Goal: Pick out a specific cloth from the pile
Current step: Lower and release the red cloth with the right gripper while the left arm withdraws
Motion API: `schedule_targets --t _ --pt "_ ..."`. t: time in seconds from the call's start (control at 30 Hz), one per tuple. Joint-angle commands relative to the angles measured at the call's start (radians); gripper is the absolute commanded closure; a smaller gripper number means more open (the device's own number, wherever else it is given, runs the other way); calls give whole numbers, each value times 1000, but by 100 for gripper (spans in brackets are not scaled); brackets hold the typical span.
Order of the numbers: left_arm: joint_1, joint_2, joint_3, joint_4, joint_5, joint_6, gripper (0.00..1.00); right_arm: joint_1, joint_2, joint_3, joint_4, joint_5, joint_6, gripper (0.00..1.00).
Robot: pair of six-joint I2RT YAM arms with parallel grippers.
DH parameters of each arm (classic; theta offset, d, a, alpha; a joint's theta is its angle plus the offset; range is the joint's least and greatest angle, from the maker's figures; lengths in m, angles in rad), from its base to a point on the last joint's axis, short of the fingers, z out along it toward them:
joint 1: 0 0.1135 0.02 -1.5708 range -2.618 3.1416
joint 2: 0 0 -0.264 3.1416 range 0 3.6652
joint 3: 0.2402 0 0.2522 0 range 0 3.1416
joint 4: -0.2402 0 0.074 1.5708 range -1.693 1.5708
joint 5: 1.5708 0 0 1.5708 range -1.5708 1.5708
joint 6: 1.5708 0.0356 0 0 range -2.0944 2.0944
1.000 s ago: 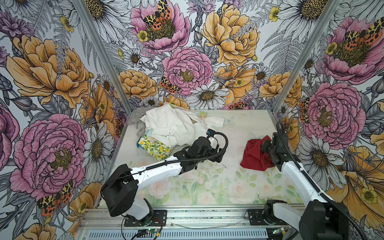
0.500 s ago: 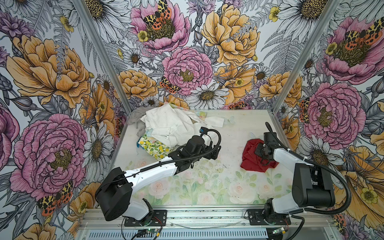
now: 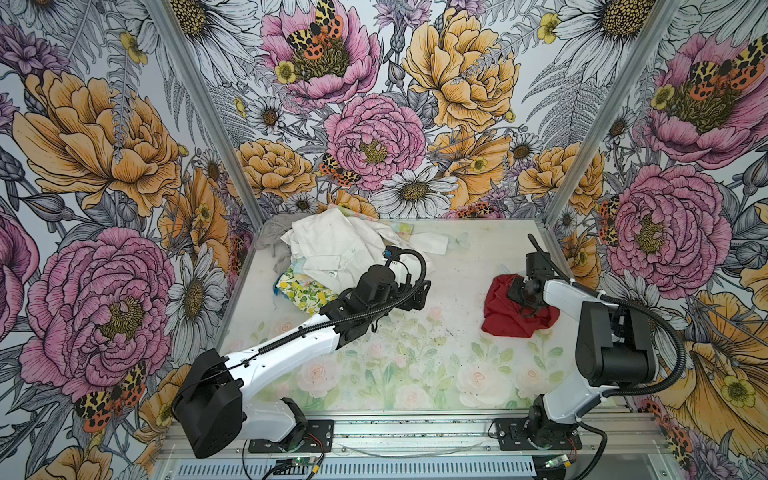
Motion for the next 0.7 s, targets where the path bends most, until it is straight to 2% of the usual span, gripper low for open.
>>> schedule_targets --t 0.0,0.13,0.33,0.5,0.67 --pt "30 -40 34 -73 -52 -6 3 -10 50 20 -1 -28 -20 83" --pt "68 -82 44 -120 -80 -6 3 -9 28 11 0 -23 -36 72" --pt "119 -135 88 -232 -143 5 1 -10 -86 -28 -1 -5 -63 56" --pt "168 -193 92 -283 -150 2 1 -11 -185 -47 -6 -3 -62 49" --pt "225 -253 112 -345 -170 49 1 -11 -273 -40 -12 -7 -58 41"
